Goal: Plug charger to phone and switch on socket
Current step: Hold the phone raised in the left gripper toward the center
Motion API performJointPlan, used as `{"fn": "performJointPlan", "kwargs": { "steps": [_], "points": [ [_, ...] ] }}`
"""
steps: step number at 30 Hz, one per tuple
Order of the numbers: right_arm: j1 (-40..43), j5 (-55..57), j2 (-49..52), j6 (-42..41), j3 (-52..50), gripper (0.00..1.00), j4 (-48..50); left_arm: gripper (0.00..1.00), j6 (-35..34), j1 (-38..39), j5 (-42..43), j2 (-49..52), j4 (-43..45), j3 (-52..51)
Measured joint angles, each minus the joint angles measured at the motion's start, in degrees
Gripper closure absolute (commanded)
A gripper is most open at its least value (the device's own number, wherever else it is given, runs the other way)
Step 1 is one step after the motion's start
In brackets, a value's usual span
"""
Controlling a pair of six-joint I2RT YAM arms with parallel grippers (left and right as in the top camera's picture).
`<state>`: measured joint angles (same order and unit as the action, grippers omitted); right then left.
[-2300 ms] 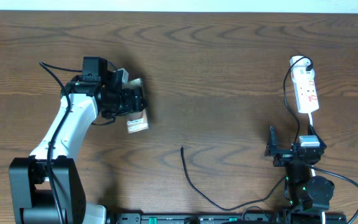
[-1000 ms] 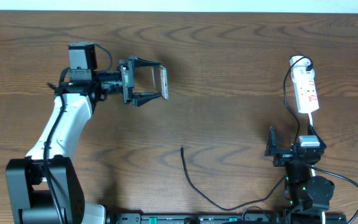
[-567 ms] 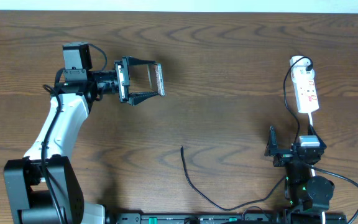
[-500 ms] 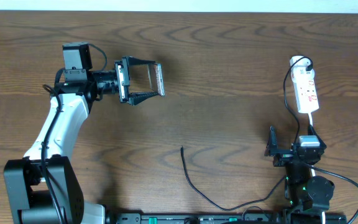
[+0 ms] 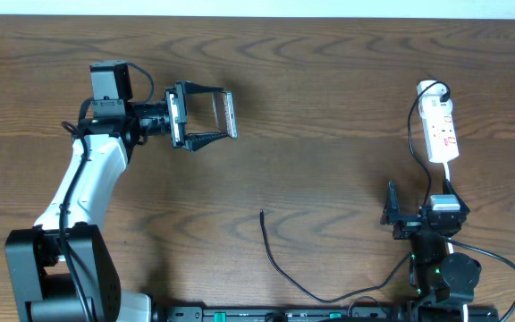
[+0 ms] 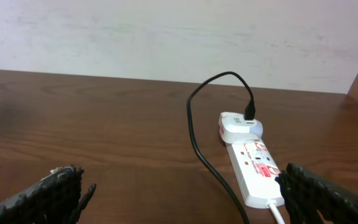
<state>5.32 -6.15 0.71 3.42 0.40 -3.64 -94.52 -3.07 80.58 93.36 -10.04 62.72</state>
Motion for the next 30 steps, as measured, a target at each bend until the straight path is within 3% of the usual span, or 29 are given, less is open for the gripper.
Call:
{"fn": "performJointPlan", "kwargs": {
  "steps": [16,23,30],
  "points": [
    [0.0,0.0,0.0,0.0,0.0,0.01,0.0,0.93,1.6,0.0,-0.5,0.0,-0.02,0.0],
    [0.0,0.0,0.0,0.0,0.0,0.01,0.0,0.93,11.21,0.02,-5.33,0.0,-1.51,0.0],
    [0.0,0.0,0.0,0.0,0.0,0.01,0.0,0.93,21.77,0.22,-13.44,0.0,-12.55,0.02]
  ]
}}
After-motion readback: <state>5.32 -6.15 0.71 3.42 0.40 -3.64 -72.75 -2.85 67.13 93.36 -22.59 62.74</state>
